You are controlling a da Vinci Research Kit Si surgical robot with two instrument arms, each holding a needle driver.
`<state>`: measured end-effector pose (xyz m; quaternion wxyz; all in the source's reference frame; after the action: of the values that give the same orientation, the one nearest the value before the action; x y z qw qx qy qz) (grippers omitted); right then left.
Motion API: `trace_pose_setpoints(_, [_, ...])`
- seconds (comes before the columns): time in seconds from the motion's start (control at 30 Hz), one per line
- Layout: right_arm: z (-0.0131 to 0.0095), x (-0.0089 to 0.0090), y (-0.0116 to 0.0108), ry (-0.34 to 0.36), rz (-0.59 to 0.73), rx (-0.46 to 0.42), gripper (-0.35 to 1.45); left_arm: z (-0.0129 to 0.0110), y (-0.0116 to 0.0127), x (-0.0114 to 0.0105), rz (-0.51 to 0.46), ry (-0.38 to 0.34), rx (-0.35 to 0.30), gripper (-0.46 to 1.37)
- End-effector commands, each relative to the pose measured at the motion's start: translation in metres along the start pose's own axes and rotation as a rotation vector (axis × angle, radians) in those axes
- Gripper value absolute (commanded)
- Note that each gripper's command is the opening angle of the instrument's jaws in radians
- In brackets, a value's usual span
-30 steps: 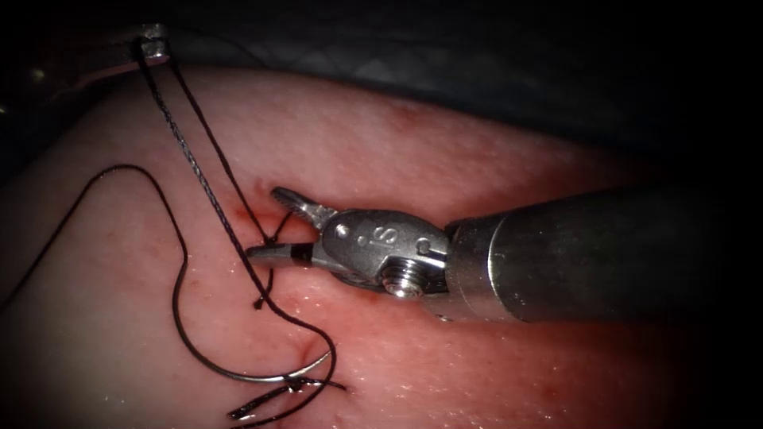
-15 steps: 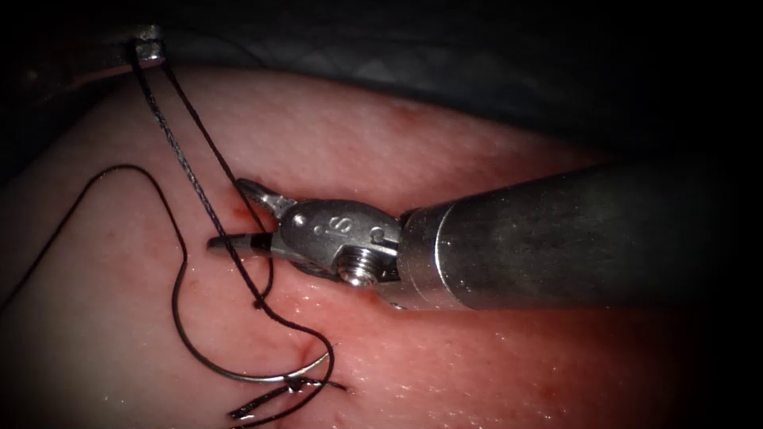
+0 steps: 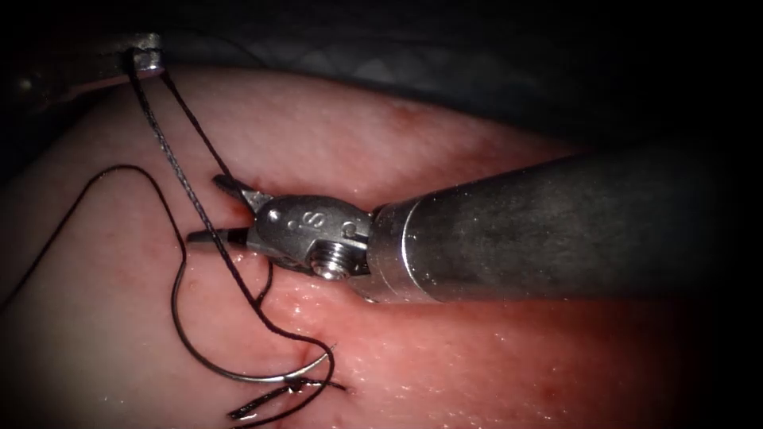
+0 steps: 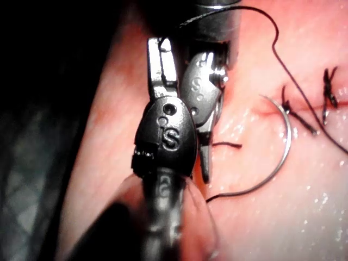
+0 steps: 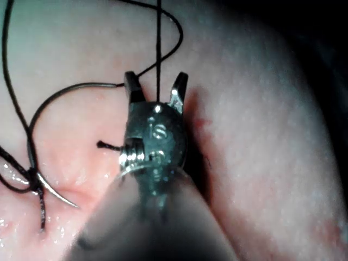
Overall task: Wound Closure
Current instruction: Tension the suture with the left gripper while cutting it with the right tool
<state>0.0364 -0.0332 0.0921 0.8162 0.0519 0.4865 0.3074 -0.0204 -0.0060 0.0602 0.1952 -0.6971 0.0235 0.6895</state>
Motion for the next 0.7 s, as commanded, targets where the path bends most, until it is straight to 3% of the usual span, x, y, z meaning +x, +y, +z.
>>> trace_pose_setpoints(0.03, [0.0,0.0,0.0,0.0,0.0,0.005,1.15,0.0,0.0001,0.0001,0.001,0.001,-0.004,-0.35])
trace_pose_setpoints(0.23, [0.0003,-0.0001,0.0,0.0,-0.001,0.004,1.06,0.0002,0.0009,0.0005,0.002,0.006,-0.013,-0.35])
trace_pose_setpoints(0.3, [0.0004,-0.0001,-0.0001,0.0,-0.002,0.006,0.88,0.0003,0.001,0.0006,0.002,0.006,-0.013,-0.35])
trace_pose_setpoints(0.33, [0.0004,-0.0001,-0.0001,0.001,-0.002,0.01,0.74,0.0003,0.001,0.0006,0.002,0.006,-0.014,-0.35])
trace_pose_setpoints(0.37, [0.0004,-0.0002,-0.0001,0.001,-0.003,0.015,0.26,0.0003,0.0011,0.0006,0.002,0.006,-0.013,-0.35])
trace_pose_setpoints(0.4, [0.0003,-0.0002,-0.0001,0.002,-0.005,0.018,-0.35,0.0003,0.0011,0.0007,0.002,0.006,-0.014,-0.35])
trace_pose_setpoints(0.7, [0.0005,0.0,0.0,0.003,-0.024,0.032,-0.35,0.0003,0.0012,0.0006,0.003,0.008,-0.017,-0.35])
